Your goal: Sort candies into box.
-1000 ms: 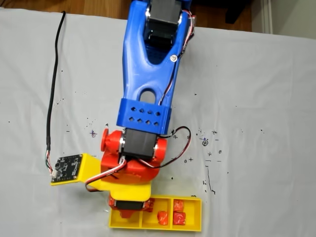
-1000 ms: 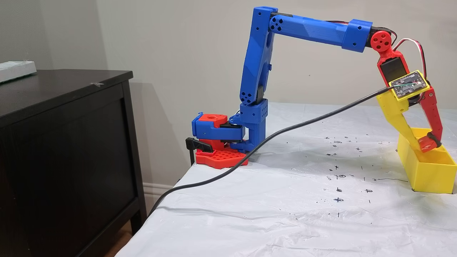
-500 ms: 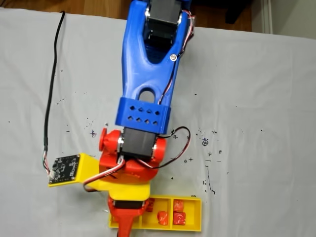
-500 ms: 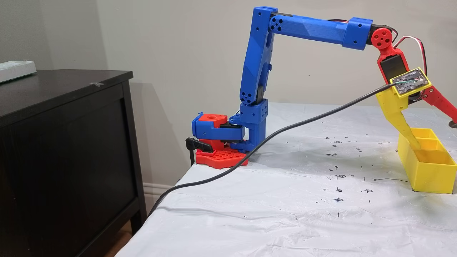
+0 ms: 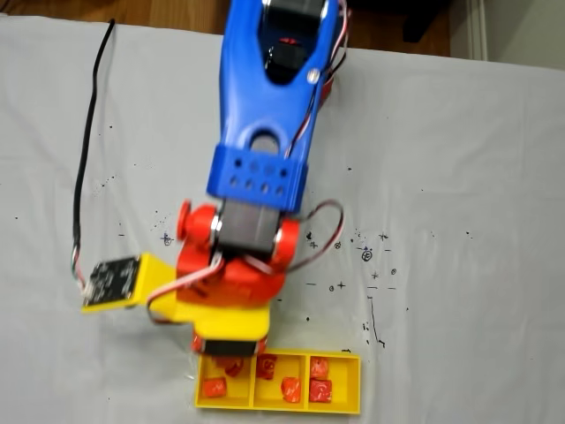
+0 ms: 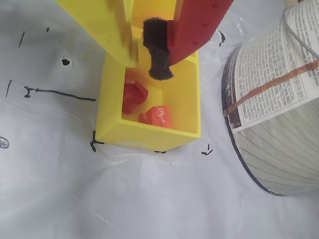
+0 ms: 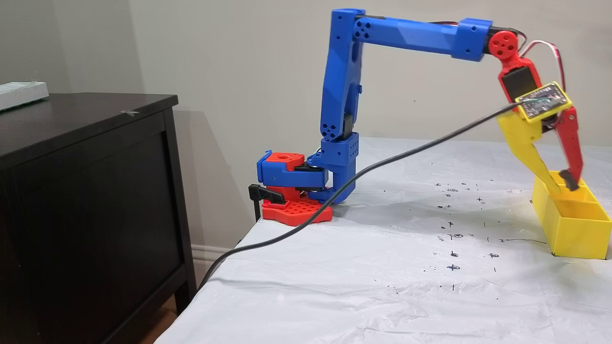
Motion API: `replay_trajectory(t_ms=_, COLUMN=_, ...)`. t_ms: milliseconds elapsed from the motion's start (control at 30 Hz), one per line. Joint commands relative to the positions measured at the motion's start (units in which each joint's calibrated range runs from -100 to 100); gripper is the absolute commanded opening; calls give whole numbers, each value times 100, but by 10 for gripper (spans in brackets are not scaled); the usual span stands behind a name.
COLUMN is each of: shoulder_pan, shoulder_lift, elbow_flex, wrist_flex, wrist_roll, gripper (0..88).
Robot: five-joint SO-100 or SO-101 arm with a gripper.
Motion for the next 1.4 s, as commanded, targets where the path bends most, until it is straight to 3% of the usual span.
replay_trajectory(t_ms=0, shoulder_pan=-165, shoulder_lift=-1697, elbow_flex=997, wrist_flex=-391, wrist_roll=20, gripper=2)
replay_trajectory(t_ms=367, shoulder_pan=-455, shoulder_lift=-5505, elbow_flex=5567, wrist_flex=-1537, wrist_roll=176, gripper=2)
replay_trajectory(t_ms=500, shoulder_pan=-446, shoulder_lift=-7269, elbow_flex=6915, wrist_flex=-1234, wrist_roll=210, gripper=2)
replay_trajectory(t_ms=667, shoulder_pan=-319, shoulder_lift=-9424, elbow_flex=7761, wrist_flex=-30, wrist_roll=166, gripper=2)
replay_trajectory(t_ms=900, shoulder_pan=-47, shoulder_lift=-9661, elbow_flex=7998, wrist_flex=731, wrist_roll=-39, gripper=8)
replay_trajectory(t_ms=1367, shoulder_pan=97, shoulder_lift=-9653, elbow_flex=8926, wrist_flex=199, wrist_roll=-234, gripper=25)
